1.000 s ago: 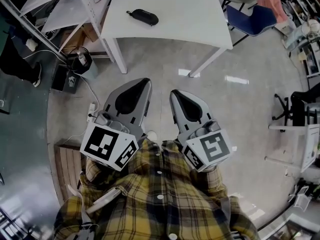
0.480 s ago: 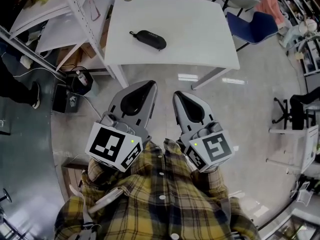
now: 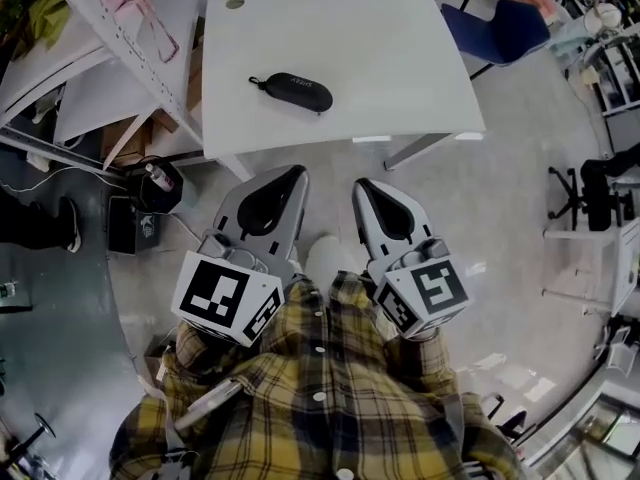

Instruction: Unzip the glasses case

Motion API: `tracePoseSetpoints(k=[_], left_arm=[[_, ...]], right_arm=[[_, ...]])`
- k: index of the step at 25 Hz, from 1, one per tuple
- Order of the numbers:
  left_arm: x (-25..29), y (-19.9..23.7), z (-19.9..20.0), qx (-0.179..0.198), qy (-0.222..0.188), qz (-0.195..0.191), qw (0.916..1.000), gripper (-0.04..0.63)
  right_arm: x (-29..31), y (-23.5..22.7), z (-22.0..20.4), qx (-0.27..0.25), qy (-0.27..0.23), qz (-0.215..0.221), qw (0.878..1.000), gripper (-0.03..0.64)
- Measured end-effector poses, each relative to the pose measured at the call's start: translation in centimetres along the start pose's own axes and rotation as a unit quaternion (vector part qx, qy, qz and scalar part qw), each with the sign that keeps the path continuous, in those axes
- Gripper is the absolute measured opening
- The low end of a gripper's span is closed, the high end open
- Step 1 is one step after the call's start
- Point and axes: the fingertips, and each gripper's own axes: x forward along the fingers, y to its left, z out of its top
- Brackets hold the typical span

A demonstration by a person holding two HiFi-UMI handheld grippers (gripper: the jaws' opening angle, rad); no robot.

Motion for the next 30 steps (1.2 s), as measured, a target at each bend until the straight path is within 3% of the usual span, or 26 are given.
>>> tracePoseSetpoints(k=[6, 16, 22, 30], left_arm=[[3.9, 2.4, -0.1, -0.004, 0.014, 0.001, 0.9999, 0.006], [14.5, 8.0, 1.6, -0.004, 0.016, 0.025, 0.9995, 0.006], [20.1, 9.9, 2.3, -0.007, 0.038, 0.042, 0.9984, 0.006], [23.0, 13.2, 0.7, -0.011, 0.063, 0.04, 0.9971, 0.008]], right_arm=[[3.3, -3.4, 0.1, 0.009, 0.013, -0.006, 1.0, -0.002], [12.5, -11.2, 3.3, 0.002, 0.014, 0.028, 0.999, -0.002], [16.2, -15.9, 5.2, 0.005, 0.031, 0.051, 0.998, -0.002], [19.7, -17.4, 3.9, 0.011, 0.05, 0.063, 0.997, -0.002]])
